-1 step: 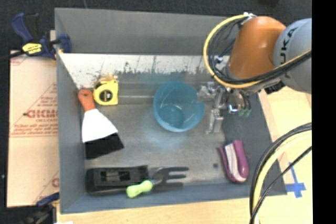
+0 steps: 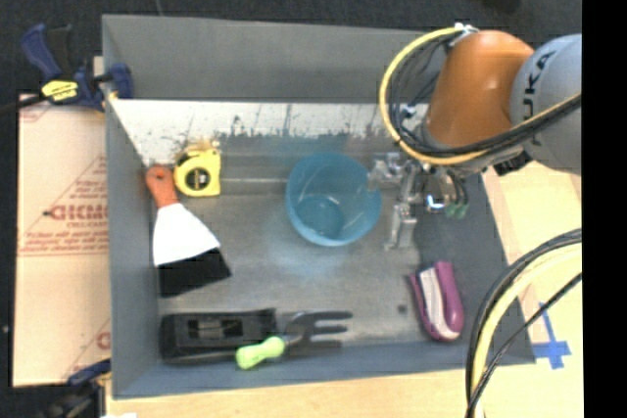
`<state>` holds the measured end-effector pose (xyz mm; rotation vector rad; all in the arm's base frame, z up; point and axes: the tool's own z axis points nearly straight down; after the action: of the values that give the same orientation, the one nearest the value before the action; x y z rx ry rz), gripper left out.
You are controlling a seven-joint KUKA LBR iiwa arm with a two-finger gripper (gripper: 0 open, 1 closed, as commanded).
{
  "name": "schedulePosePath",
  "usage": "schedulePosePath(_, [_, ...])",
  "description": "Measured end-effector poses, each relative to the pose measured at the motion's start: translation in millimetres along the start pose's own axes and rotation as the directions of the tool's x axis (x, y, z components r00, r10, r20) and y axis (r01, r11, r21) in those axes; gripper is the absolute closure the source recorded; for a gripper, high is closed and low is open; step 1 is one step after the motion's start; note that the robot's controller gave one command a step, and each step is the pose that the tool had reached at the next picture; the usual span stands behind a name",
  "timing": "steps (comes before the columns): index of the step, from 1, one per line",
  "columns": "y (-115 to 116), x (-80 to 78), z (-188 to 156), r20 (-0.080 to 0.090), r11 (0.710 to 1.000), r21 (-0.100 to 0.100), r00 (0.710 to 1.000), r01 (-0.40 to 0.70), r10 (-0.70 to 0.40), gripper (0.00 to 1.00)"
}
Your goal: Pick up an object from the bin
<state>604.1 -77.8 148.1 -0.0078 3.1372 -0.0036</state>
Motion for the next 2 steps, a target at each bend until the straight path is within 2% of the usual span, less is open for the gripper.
schedulePosePath(1, [13,1.4,19,0.014,1.000,0.003,1.000,-0.005,0.005,0.00])
schedulePosePath(2, [43,4.9,83,0.002,1.000,-0.002,1.000,0.001,-0.001,0.00])
